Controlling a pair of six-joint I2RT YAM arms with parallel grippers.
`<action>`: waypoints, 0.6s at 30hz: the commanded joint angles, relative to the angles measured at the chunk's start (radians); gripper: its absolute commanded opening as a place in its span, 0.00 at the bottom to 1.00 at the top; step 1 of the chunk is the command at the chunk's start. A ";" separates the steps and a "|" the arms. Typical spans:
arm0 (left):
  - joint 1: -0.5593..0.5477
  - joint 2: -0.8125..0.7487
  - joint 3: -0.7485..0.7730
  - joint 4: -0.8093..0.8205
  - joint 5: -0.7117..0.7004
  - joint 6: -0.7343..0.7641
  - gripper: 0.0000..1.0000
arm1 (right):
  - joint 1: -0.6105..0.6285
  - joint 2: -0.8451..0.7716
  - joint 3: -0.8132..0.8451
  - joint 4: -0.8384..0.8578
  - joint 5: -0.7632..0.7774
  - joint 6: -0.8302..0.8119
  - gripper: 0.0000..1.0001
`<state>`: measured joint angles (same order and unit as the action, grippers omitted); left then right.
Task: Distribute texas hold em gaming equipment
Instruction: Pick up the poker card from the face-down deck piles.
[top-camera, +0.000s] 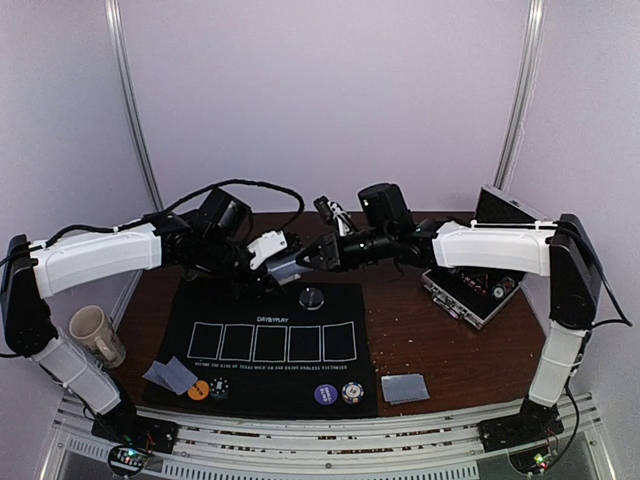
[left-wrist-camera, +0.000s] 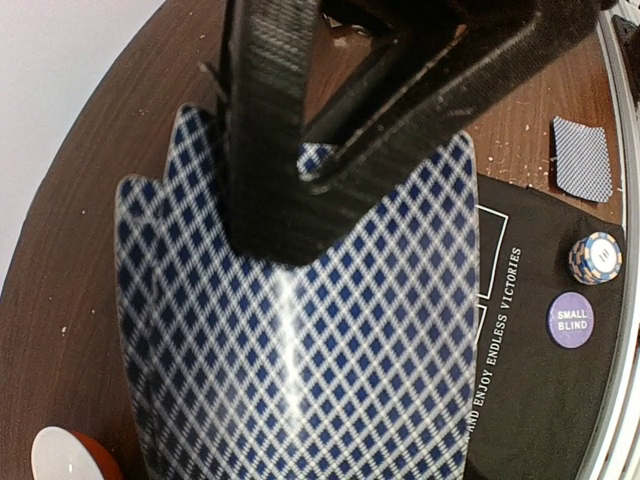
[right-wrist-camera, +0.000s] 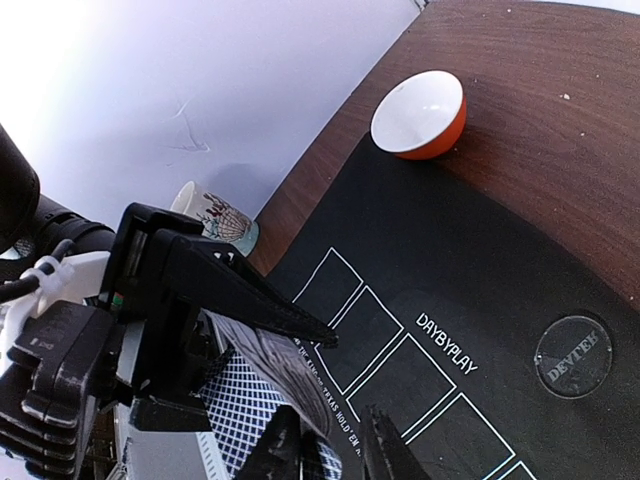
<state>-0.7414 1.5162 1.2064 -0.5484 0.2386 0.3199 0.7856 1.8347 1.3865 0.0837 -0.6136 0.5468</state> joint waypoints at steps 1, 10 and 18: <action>-0.001 0.007 0.022 0.049 -0.001 0.005 0.47 | -0.003 -0.043 0.023 -0.067 0.032 -0.021 0.19; -0.002 0.016 0.022 0.048 -0.008 0.005 0.47 | -0.002 -0.061 0.033 -0.130 0.053 -0.047 0.09; -0.002 0.018 0.017 0.048 -0.014 0.001 0.47 | -0.003 -0.076 0.053 -0.202 0.078 -0.080 0.00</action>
<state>-0.7414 1.5322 1.2064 -0.5476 0.2218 0.3199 0.7853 1.8011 1.4136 -0.0448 -0.5777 0.4961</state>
